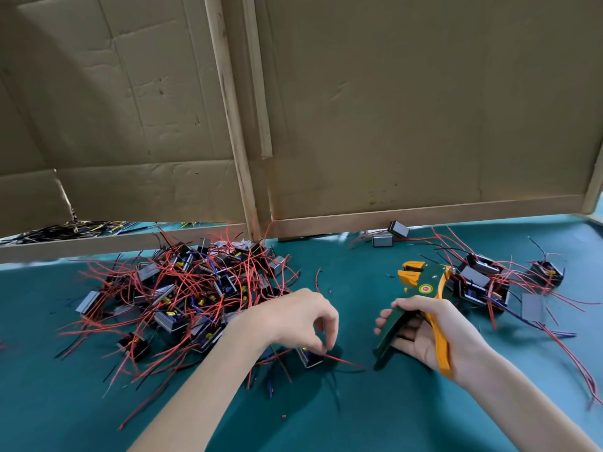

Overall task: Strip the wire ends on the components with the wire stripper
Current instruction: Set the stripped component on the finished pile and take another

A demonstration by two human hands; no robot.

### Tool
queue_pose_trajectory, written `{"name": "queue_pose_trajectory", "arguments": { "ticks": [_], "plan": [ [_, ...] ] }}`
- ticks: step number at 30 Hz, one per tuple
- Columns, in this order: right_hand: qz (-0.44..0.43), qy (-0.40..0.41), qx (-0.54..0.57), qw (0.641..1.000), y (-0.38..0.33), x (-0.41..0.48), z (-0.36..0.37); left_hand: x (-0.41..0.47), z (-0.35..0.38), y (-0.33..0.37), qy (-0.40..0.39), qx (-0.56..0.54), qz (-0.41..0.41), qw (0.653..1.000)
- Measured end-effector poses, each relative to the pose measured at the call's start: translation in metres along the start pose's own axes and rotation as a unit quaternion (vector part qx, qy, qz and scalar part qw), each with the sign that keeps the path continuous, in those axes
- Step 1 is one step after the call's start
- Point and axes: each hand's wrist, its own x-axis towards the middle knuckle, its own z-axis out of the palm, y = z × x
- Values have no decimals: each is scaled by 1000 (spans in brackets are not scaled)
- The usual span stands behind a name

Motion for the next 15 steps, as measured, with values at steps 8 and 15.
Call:
{"name": "queue_pose_trajectory", "arguments": {
  "ticks": [8,15],
  "plan": [
    [1,-2,4,1000,0,0,0,-1,0,-6,-46,-37,19,998],
    [1,-4,7,1000,0,0,0,-5,-4,-6,-55,-77,20,995]
  ]
}}
